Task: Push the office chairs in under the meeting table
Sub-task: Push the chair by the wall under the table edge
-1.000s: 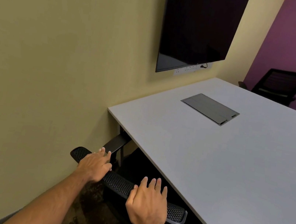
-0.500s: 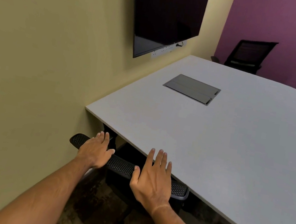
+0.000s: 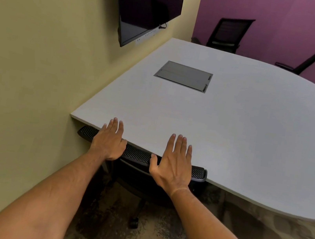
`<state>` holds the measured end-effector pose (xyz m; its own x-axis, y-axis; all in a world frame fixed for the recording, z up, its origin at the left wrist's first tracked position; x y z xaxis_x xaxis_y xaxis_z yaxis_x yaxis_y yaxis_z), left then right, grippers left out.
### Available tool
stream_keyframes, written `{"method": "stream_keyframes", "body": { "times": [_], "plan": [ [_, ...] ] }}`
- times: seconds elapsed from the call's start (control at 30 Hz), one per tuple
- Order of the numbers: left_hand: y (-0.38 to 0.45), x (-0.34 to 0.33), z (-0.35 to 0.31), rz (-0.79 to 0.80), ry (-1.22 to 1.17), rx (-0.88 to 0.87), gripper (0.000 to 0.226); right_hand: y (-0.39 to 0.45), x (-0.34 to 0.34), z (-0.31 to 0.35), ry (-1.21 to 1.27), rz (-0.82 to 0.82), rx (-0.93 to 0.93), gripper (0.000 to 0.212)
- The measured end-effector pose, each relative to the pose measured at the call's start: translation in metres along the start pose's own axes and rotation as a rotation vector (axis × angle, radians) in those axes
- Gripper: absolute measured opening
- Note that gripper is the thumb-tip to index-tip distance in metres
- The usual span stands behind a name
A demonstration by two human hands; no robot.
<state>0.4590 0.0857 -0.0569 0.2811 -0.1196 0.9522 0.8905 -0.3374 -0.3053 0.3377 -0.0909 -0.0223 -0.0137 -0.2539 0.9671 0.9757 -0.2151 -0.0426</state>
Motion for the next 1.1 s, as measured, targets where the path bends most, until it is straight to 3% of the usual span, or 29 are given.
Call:
{"method": "stream_keyframes", "body": {
  "times": [0.4,1.1],
  "plan": [
    [0.039,0.002,0.051,0.070,-0.092,0.031,0.066,0.033,-0.011,0.045,0.046,-0.018,0.009,0.086],
    [0.045,0.000,0.075,0.121,-0.086,0.103,0.063,0.044,-0.026,0.077,0.091,-0.008,0.074,0.082]
  ]
}}
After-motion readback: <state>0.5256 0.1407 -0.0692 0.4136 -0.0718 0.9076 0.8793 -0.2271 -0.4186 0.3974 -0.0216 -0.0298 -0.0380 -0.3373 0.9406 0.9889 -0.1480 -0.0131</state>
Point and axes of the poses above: each hand's wrist, its own y-axis towards the middle knuckle, its own x-axis out of the back of the hand, z = x × y, the point moved 9 cm from there along y, towards the middle knuckle, and after that the axes turned 6 degrees about z, right-handed, at the moved point
